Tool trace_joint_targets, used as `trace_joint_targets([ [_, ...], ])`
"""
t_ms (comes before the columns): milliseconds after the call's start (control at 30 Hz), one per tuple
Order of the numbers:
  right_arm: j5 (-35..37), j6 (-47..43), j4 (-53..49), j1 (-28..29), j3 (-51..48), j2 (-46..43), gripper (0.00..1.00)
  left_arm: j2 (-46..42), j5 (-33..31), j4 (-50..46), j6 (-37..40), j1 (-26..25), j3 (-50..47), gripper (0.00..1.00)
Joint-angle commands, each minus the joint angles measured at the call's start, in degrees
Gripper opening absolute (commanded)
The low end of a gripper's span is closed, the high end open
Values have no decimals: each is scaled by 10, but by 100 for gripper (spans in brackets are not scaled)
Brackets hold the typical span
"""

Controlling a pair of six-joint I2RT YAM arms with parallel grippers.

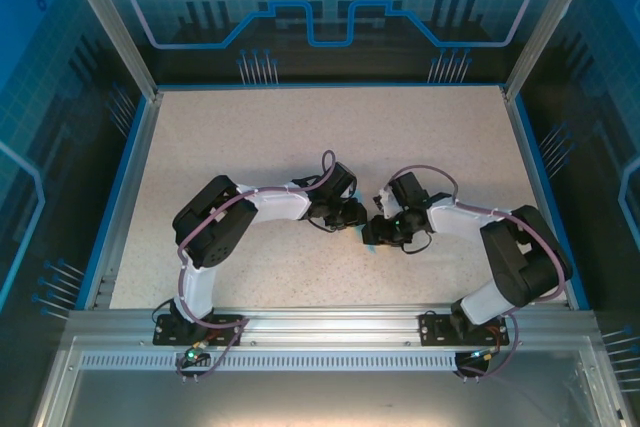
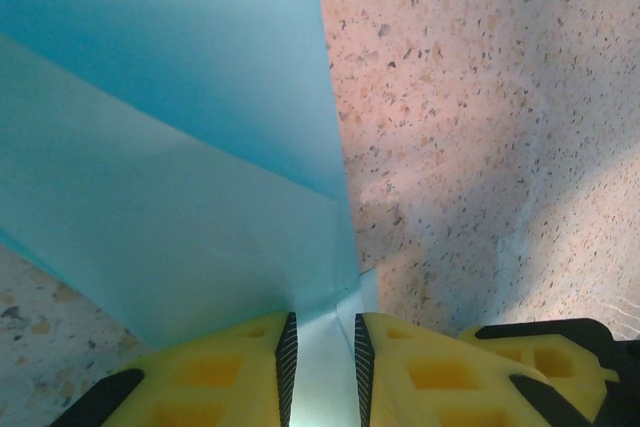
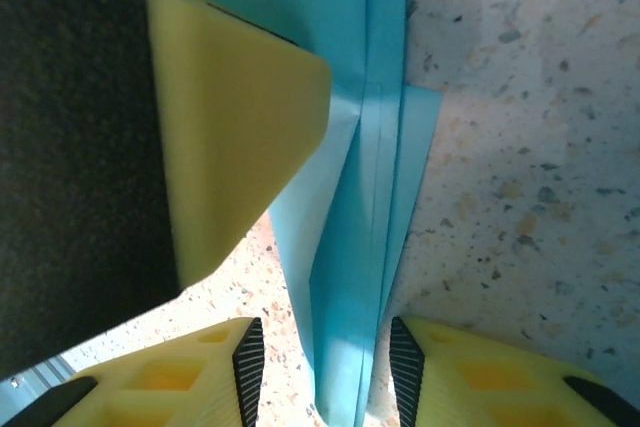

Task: Fold a paper plane with a square sheet of paper (pick it up from the middle)
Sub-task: Fold the wing for the fifth time at the center of the table.

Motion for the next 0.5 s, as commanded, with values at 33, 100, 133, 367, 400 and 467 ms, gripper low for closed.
trace_joint_targets([
  [33, 26, -15, -30, 10, 12, 13, 41, 12, 5, -23, 13, 2, 11, 27],
  [100, 24, -16, -30, 12, 12, 20, 40, 12, 6, -23, 13, 3, 11, 27],
  [133, 23, -16, -29, 13, 12, 23, 39, 11, 6, -23, 13, 2, 12, 27],
  [367, 28, -9, -27, 13, 7, 31, 28, 9, 6, -26, 15, 3, 12, 27],
  [400, 28, -9, -27, 13, 6, 32, 27, 9, 6, -26, 15, 3, 12, 27],
  [467, 28, -7, -26, 13, 5, 32, 24, 9, 6, -26, 16, 3, 12, 27],
])
